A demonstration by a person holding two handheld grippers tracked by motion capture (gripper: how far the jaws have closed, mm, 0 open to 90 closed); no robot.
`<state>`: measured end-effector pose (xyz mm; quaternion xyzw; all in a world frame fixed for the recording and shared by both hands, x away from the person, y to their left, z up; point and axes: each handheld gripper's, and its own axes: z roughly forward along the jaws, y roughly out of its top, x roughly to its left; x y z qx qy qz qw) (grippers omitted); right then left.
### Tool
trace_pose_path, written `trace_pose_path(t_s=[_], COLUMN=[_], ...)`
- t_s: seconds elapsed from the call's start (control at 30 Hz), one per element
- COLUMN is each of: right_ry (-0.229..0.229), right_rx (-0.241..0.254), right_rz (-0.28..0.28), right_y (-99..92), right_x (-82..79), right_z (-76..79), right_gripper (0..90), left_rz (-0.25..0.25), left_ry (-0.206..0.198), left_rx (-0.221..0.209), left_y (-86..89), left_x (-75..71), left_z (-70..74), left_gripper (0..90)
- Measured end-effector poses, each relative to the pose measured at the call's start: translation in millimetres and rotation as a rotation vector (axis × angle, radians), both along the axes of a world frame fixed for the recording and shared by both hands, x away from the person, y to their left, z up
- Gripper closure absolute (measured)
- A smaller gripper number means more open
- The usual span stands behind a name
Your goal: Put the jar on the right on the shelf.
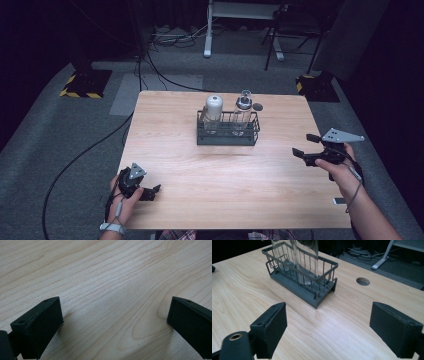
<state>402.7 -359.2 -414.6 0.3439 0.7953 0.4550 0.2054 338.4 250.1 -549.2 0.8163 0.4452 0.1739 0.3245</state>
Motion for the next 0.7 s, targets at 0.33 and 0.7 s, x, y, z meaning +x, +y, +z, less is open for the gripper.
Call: trace_pose_path(t_s=[0.33, 0.7], right_ry=[0.018, 0.037], right_rx=[-0.016, -0.016], right_rz=[-0.020, -0.037], right_y=[-15.8, -30.2], right_x=[-11.7, -24.2], right_z=[-11.3, -25.2], right_gripper=[16.2, 16.2], left_rz=[0.000, 0.000], left_ry=[0.000, 0.001], left_rx=[0.001, 0.001], left_y=[0.0, 0.1], left_x=[0.0, 0.1], left_z=[0.0, 0.1], left_gripper=[0.0, 0.0])
